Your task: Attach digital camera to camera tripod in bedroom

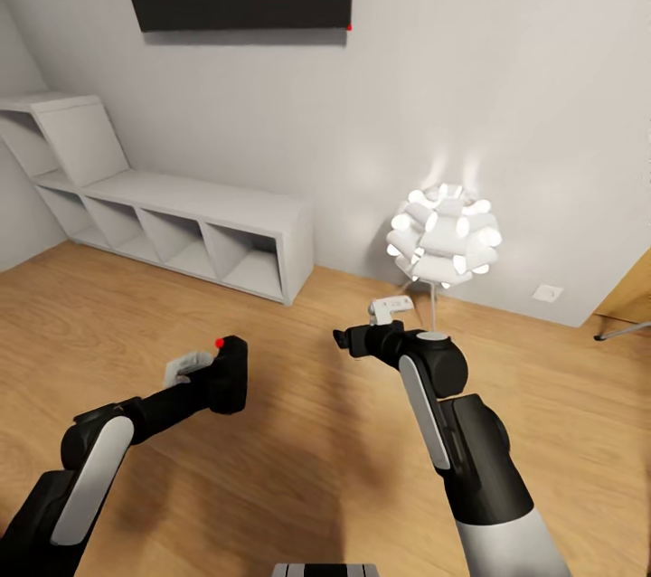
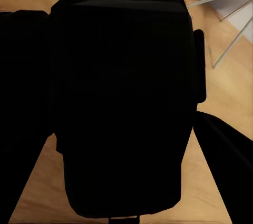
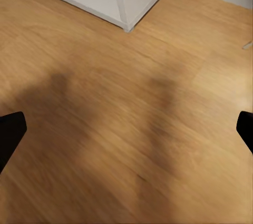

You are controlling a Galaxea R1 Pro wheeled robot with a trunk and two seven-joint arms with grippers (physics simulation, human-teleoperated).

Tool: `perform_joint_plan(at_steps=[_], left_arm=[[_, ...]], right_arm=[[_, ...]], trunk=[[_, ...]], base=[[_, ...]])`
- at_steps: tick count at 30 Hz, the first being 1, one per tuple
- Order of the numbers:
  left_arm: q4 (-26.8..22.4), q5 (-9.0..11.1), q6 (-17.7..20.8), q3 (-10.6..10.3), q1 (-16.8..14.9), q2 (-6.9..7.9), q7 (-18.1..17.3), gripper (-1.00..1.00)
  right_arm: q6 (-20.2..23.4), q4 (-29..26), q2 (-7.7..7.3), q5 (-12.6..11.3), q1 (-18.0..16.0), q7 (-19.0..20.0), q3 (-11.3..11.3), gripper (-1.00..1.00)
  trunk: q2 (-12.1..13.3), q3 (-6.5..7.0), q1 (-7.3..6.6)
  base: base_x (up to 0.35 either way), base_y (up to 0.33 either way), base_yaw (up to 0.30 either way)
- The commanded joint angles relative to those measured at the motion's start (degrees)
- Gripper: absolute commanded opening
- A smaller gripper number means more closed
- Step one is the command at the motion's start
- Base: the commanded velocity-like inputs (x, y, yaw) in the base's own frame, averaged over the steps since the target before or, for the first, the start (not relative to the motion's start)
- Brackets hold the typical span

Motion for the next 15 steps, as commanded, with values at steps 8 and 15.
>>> perform_joint_plan(at_steps=[8, 15], left_arm=[[0.0, 0.5, -0.3, -0.3, 1.7, -0.34, 2.8, -1.0], [0.1, 0.5, -0.5, -0.4, 2.0, -0.52, 3.6, -1.0]], right_arm=[[0.1, 0.0, -0.02, -0.2, 0.2, 0.1, 0.7, 1.0], [0.1, 0.0, -0.02, -0.2, 0.4, 0.2, 1.9, 1.0]], trunk=[[0.1, 1.73, -0.22], [0.2, 3.28, -0.4]], base=[[0.0, 0.0, 0.0], [0.0, 0.0, 0.0]])
